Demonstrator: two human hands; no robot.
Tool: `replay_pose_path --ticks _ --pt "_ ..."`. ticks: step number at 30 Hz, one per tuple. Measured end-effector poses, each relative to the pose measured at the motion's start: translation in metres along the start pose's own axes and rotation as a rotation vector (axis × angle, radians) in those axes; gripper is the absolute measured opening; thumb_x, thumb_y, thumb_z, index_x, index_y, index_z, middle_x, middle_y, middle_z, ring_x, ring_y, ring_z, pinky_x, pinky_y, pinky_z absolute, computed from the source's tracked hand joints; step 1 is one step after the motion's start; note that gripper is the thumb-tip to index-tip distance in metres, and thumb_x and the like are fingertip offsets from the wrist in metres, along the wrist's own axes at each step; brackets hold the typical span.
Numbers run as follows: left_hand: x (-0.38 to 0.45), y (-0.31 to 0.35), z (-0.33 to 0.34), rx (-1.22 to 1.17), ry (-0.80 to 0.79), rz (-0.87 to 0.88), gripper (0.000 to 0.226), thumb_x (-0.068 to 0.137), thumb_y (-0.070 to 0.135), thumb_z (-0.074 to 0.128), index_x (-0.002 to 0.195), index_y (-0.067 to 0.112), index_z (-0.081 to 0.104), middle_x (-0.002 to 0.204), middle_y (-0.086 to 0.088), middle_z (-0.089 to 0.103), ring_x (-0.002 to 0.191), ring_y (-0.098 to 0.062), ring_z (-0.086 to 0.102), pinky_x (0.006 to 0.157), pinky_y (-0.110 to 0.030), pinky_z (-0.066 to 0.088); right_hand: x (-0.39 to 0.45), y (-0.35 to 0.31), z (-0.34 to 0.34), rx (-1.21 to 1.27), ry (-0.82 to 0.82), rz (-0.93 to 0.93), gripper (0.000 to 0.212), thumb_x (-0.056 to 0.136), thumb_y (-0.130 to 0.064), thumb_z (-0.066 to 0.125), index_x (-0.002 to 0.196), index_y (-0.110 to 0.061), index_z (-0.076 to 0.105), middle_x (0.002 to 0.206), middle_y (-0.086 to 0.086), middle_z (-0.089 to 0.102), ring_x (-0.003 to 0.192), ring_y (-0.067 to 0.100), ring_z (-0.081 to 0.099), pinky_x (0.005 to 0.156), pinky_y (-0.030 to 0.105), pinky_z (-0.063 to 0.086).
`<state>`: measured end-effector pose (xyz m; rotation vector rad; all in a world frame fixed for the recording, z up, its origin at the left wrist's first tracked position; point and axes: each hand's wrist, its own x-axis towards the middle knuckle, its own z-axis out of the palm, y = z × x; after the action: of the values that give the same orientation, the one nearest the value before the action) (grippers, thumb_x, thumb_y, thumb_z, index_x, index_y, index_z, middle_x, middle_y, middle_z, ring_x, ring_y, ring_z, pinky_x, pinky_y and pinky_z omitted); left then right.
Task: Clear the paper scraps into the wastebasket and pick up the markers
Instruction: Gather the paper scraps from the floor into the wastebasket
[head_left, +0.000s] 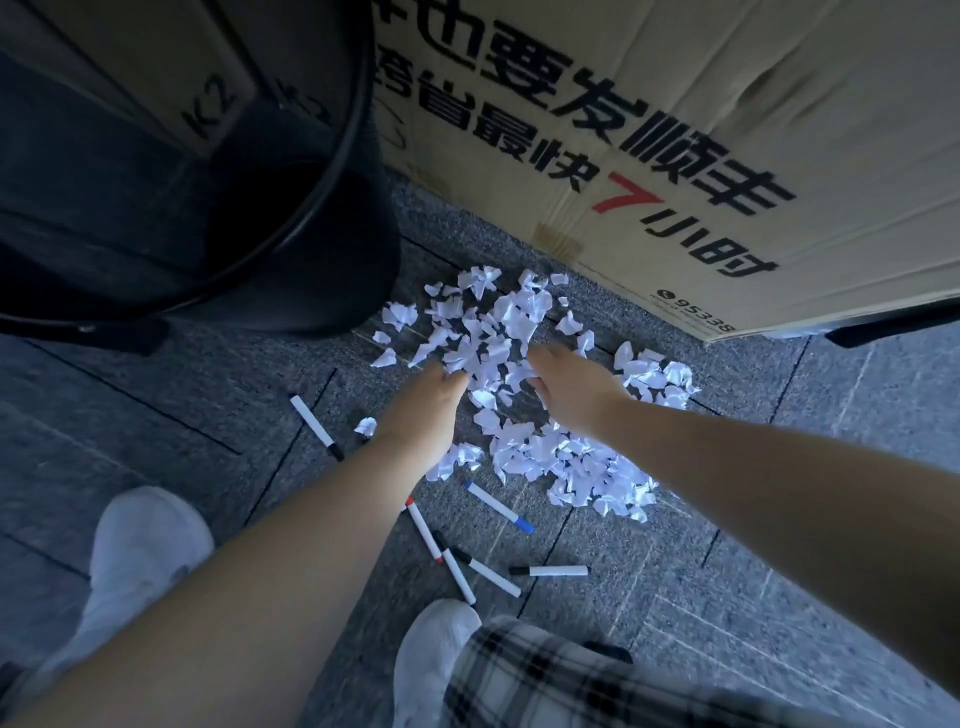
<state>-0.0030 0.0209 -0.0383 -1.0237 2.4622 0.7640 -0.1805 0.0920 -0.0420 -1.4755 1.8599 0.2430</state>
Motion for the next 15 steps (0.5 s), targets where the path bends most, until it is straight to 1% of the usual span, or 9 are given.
replay_pose_path --ticks 1,3,5,6,8,10,11,13,15 --pt "-0.001 0.001 -0.007 0.002 -0.003 0.005 0.021 0.084 -0.014 0.043 0.092 0.005 0.048 0.086 -0.009 0.038 0.065 -0.02 0.038 0.055 -0.032 0.032 -0.001 -0.003 -0.009 -0.004 0.006 -0.007 0.031 0.097 -0.007 0.04 0.128 -0.006 0.035 0.117 0.015 0.049 0.085 0.027 0.053 0.064 0.029 0.037" --pt "-0.003 0.003 -0.024 0.008 0.0 0.011 0.02 0.087 -0.011 0.044 0.084 0.009 0.041 0.083 -0.006 0.034 0.056 -0.015 0.031 0.049 -0.03 0.026 -0.004 -0.01 -0.028 -0.046 0.023 -0.028 0.026 0.099 -0.009 0.038 0.124 -0.005 0.038 0.114 0.013 0.048 0.082 0.02 0.043 0.065 0.027 0.032" --pt "-0.005 0.007 -0.045 0.002 0.011 0.02 0.02 0.088 -0.009 0.044 0.085 0.01 0.04 0.083 -0.005 0.033 0.054 -0.011 0.024 0.049 -0.028 0.023 -0.01 -0.017 -0.047 -0.058 0.059 -0.025 0.024 0.099 -0.01 0.038 0.122 -0.005 0.04 0.114 0.013 0.047 0.089 0.025 0.051 0.067 0.029 0.035" --pt "-0.007 0.01 -0.057 0.0 0.021 0.025 0.02 0.088 -0.009 0.045 0.084 0.01 0.04 0.083 -0.005 0.034 0.053 -0.011 0.023 0.048 -0.028 0.022 -0.013 -0.02 -0.056 -0.081 0.069 -0.031 0.024 0.099 -0.01 0.038 0.122 -0.005 0.04 0.115 0.013 0.047 0.093 0.028 0.053 0.067 0.03 0.037" --pt "-0.01 0.018 -0.083 0.007 0.062 0.045 0.024 0.087 -0.01 0.046 0.079 0.011 0.035 0.082 -0.005 0.035 0.053 -0.011 0.024 0.047 -0.028 0.021 -0.022 -0.027 -0.077 -0.083 0.115 -0.031 0.029 0.098 -0.008 0.04 0.127 -0.004 0.038 0.119 0.014 0.047 0.095 0.031 0.055 0.067 0.032 0.043" --pt "-0.016 0.029 -0.113 0.012 0.108 0.067 0.026 0.087 -0.009 0.048 0.078 0.011 0.034 0.084 -0.005 0.035 0.056 -0.015 0.03 0.051 -0.03 0.027 -0.035 -0.038 -0.102 -0.038 0.184 -0.024 0.034 0.098 -0.01 0.042 0.13 -0.004 0.036 0.119 0.016 0.049 0.095 0.031 0.055 0.072 0.036 0.047" --pt "-0.02 0.035 -0.128 0.015 0.124 0.077 0.026 0.086 -0.008 0.048 0.079 0.012 0.033 0.086 -0.005 0.036 0.061 -0.018 0.034 0.054 -0.032 0.03 -0.041 -0.044 -0.115 -0.013 0.22 -0.027 0.031 0.098 -0.012 0.041 0.128 -0.004 0.037 0.117 0.017 0.05 0.093 0.031 0.054 0.072 0.036 0.047" --pt "-0.032 0.047 -0.161 0.026 0.149 0.109 0.028 0.085 -0.007 0.046 0.081 0.014 0.029 0.088 -0.005 0.034 0.068 -0.022 0.036 0.057 -0.035 0.031 -0.055 -0.056 -0.143 0.082 0.273 -0.006 0.025 0.099 -0.016 0.038 0.121 -0.004 0.04 0.111 0.016 0.05 0.088 0.029 0.052 0.068 0.034 0.042" --pt "-0.047 0.059 -0.194 0.049 0.18 0.148 0.029 0.083 -0.006 0.044 0.083 0.016 0.026 0.087 -0.004 0.03 0.07 -0.023 0.034 0.058 -0.035 0.03 -0.068 -0.067 -0.17 0.14 0.337 0.004 0.019 0.098 -0.016 0.038 0.112 -0.004 0.042 0.108 0.017 0.051 0.087 0.031 0.053 0.066 0.034 0.038"
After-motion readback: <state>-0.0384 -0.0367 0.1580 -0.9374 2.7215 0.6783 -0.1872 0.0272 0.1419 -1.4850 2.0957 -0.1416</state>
